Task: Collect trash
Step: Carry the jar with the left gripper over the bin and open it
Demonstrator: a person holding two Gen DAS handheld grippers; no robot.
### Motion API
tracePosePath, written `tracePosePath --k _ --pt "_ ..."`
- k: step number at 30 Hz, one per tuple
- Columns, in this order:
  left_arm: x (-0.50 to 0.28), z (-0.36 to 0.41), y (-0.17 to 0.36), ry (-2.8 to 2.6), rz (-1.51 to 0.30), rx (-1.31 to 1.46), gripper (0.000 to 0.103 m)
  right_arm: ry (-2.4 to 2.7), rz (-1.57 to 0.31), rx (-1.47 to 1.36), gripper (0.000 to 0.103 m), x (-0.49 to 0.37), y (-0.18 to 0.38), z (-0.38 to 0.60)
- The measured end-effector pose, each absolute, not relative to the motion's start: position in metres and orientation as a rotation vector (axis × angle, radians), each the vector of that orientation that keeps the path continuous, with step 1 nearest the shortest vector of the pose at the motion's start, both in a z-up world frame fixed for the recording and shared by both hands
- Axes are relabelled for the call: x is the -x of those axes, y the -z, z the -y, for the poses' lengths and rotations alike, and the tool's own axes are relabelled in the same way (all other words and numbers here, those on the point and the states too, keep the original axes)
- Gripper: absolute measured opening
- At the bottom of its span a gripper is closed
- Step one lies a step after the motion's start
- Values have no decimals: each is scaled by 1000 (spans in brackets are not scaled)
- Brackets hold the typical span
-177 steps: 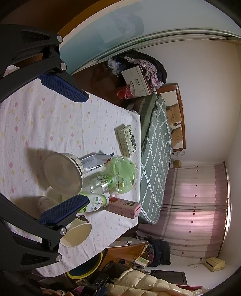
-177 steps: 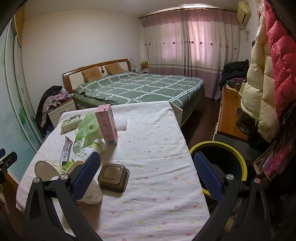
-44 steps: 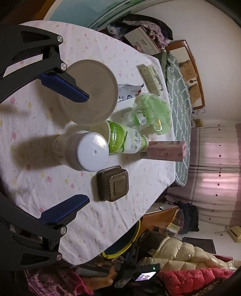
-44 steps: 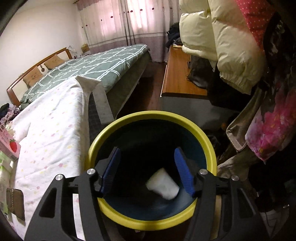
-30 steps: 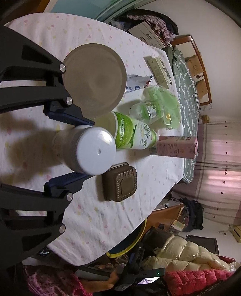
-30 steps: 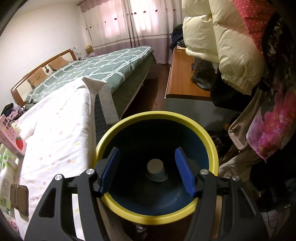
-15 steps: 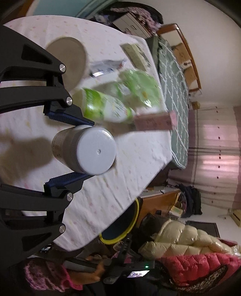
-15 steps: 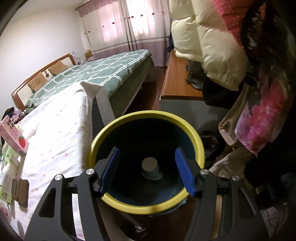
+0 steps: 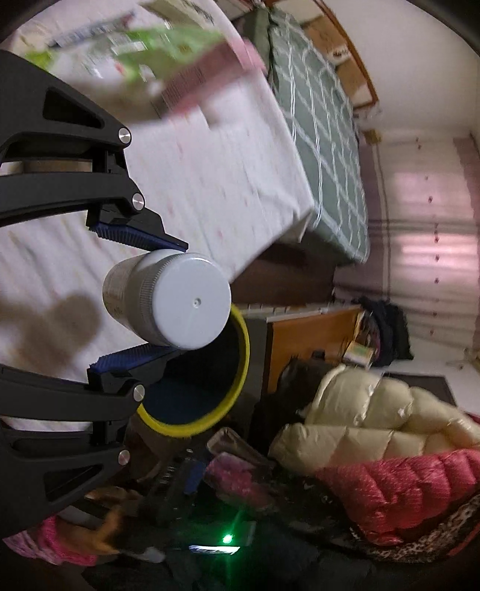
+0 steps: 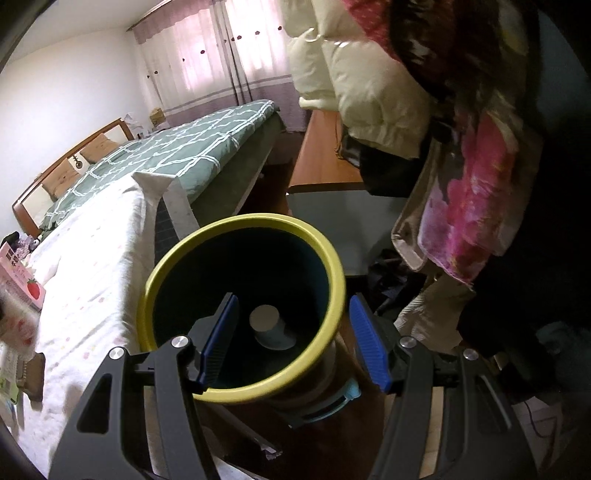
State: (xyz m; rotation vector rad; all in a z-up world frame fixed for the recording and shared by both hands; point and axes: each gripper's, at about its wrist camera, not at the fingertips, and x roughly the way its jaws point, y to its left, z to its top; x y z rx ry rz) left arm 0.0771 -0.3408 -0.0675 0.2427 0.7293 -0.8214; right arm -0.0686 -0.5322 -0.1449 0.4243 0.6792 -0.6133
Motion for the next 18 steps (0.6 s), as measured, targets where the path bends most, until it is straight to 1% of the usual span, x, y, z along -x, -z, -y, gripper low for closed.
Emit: tracePosePath --k 10,14,18 --pt "-100 453 112 904 -842 -290 48 628 -694 -466 60 83 158 552" --pt "-104 480 131 907 -880 -309 48 641 -702 -479 61 87 163 558" --pt "-107 486 137 897 -901 -306 48 647 -715 -488 62 89 167 560"
